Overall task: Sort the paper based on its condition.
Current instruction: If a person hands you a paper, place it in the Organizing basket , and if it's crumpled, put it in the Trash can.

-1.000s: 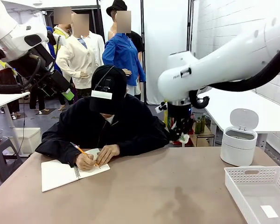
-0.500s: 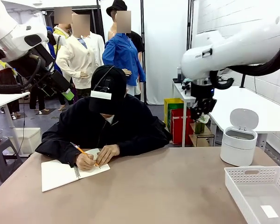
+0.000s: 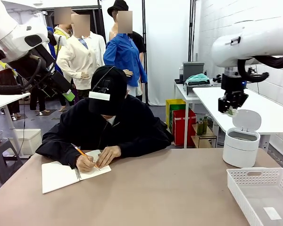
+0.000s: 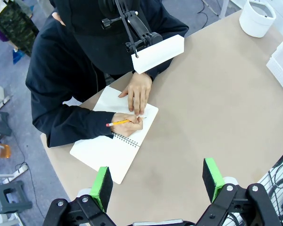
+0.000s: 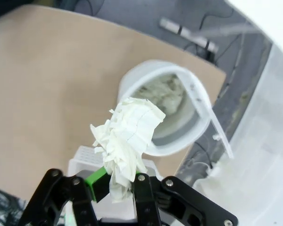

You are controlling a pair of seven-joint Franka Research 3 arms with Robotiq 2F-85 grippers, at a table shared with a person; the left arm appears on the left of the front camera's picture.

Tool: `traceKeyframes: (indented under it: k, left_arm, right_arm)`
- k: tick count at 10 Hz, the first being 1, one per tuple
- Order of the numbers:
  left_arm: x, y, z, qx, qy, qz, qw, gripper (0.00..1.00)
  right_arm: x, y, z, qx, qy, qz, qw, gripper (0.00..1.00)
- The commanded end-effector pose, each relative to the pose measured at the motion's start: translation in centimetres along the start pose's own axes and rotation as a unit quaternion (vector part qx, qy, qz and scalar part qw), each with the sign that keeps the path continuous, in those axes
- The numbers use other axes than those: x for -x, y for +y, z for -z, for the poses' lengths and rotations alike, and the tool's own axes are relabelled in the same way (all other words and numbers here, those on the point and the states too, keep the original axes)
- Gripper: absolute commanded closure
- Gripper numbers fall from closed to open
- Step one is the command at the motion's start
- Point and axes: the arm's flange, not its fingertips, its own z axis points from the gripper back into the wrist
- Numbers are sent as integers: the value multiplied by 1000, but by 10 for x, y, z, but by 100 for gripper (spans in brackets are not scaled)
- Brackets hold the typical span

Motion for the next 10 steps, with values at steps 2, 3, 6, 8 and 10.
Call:
traceKeyframes:
  k: [2, 3, 6, 8, 10]
  left_arm:
    - [0, 1, -1, -4, 0, 2, 1000, 0]
    - [0, 1, -1, -4, 0, 2, 1000, 0]
    - [0, 1, -1, -4, 0, 2, 1000, 0]
    - [0, 1, -1, -4, 0, 2, 1000, 0]
    - [0, 1, -1, -4, 0, 2, 1000, 0]
  right_arm:
    - [12, -28, -2, 11, -3, 48, 999, 95]
    - [21, -31, -3, 9, -4, 56, 998, 95]
    - [14, -39, -2, 6, 0, 41, 999, 95]
    - [14, -39, -2, 6, 0, 41, 999, 95]
    - [14, -39, -2, 6, 0, 41, 999, 95]
